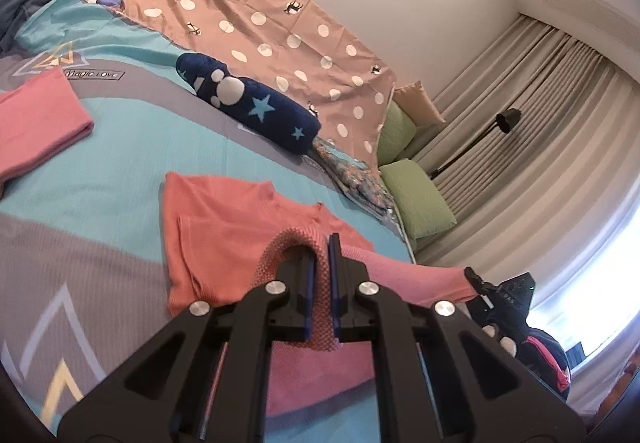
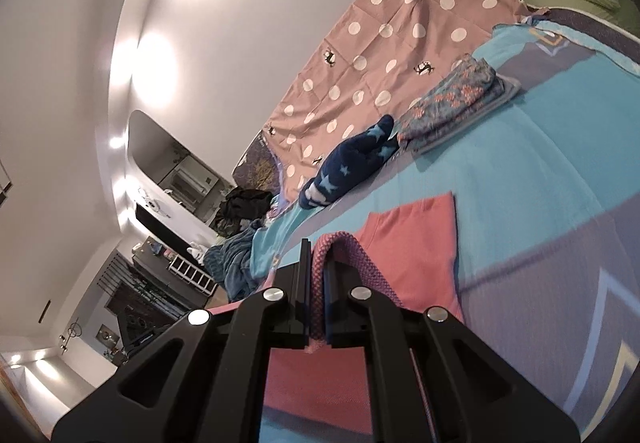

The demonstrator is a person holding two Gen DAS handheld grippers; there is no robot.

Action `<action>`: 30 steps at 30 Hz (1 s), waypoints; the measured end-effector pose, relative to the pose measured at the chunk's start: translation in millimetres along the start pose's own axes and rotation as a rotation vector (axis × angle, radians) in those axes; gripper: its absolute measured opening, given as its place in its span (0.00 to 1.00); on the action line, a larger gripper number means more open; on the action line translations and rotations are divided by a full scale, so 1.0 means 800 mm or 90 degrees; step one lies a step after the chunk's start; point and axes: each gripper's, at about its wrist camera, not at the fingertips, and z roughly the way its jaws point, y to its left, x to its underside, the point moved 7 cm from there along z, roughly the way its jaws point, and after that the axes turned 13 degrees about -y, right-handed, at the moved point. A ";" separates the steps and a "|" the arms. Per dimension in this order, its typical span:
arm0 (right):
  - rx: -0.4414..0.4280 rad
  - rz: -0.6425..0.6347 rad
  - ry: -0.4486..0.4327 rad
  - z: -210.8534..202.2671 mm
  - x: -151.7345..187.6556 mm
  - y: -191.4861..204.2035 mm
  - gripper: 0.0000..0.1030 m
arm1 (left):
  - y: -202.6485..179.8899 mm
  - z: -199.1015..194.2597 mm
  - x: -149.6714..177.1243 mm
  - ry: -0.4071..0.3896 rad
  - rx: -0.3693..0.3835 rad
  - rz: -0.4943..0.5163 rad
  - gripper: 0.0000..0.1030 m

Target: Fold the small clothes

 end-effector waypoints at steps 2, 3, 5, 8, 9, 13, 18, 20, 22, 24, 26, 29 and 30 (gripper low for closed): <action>0.012 -0.010 0.004 0.018 -0.007 -0.003 0.05 | 0.005 0.017 -0.007 0.007 -0.008 0.002 0.05; 0.021 -0.019 0.008 0.031 -0.010 -0.005 0.05 | 0.008 0.026 -0.011 0.011 -0.013 0.003 0.05; 0.033 -0.027 0.012 0.050 -0.014 -0.009 0.05 | 0.015 0.045 -0.018 0.020 -0.021 0.005 0.05; 0.052 -0.026 0.022 0.082 -0.020 -0.023 0.05 | 0.030 0.072 -0.029 0.031 -0.032 -0.002 0.05; 0.061 -0.024 0.025 0.091 -0.021 -0.028 0.05 | 0.036 0.080 -0.031 0.036 -0.037 -0.008 0.05; 0.108 -0.011 0.052 0.137 -0.018 -0.062 0.06 | 0.077 0.120 -0.032 0.070 -0.061 -0.036 0.07; 0.174 0.004 0.114 0.180 0.012 -0.114 0.07 | 0.132 0.167 -0.003 0.129 -0.122 -0.063 0.12; 0.188 0.020 0.132 0.186 0.024 -0.130 0.10 | 0.142 0.172 0.007 0.134 -0.121 -0.078 0.15; 0.194 0.025 0.139 0.184 0.028 -0.138 0.13 | 0.141 0.171 0.009 0.131 -0.114 -0.077 0.22; 0.193 0.028 0.141 0.180 0.027 -0.140 0.14 | 0.137 0.164 0.008 0.128 -0.109 -0.071 0.27; 0.189 0.025 0.141 0.175 0.025 -0.138 0.16 | 0.130 0.155 0.004 0.121 -0.110 -0.056 0.35; 0.182 0.009 0.146 0.163 0.026 -0.128 0.18 | 0.123 0.143 0.004 0.115 -0.112 -0.039 0.37; 0.182 0.005 0.147 0.161 0.027 -0.126 0.18 | 0.121 0.139 0.005 0.115 -0.116 -0.032 0.37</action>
